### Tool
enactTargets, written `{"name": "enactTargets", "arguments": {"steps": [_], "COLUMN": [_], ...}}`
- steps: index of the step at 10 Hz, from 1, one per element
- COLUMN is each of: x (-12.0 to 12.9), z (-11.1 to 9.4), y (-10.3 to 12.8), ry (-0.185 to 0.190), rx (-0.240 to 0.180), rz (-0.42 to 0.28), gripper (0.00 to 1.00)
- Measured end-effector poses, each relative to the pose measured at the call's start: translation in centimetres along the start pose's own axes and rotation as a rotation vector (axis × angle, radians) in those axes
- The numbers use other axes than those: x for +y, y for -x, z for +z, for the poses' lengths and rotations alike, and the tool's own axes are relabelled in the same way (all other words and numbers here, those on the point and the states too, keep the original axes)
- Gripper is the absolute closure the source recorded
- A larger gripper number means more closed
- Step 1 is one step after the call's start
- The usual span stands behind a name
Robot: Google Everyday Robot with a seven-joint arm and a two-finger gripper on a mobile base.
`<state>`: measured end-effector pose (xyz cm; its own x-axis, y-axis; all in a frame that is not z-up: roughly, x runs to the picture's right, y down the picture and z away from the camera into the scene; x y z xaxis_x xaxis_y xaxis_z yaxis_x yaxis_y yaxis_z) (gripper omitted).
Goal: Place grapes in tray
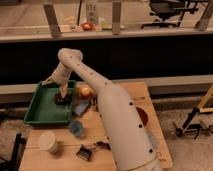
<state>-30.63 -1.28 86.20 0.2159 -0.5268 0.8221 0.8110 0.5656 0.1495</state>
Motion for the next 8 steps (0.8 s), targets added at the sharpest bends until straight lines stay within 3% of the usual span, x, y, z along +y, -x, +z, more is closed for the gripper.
{"name": "enactTargets", "arguments": {"steps": [8], "x": [0.17], "z": [-0.03], "y": [0.23], "ry": [0.011], "rx": [0.002], "rz": [0.006], "gripper": [0.2]}}
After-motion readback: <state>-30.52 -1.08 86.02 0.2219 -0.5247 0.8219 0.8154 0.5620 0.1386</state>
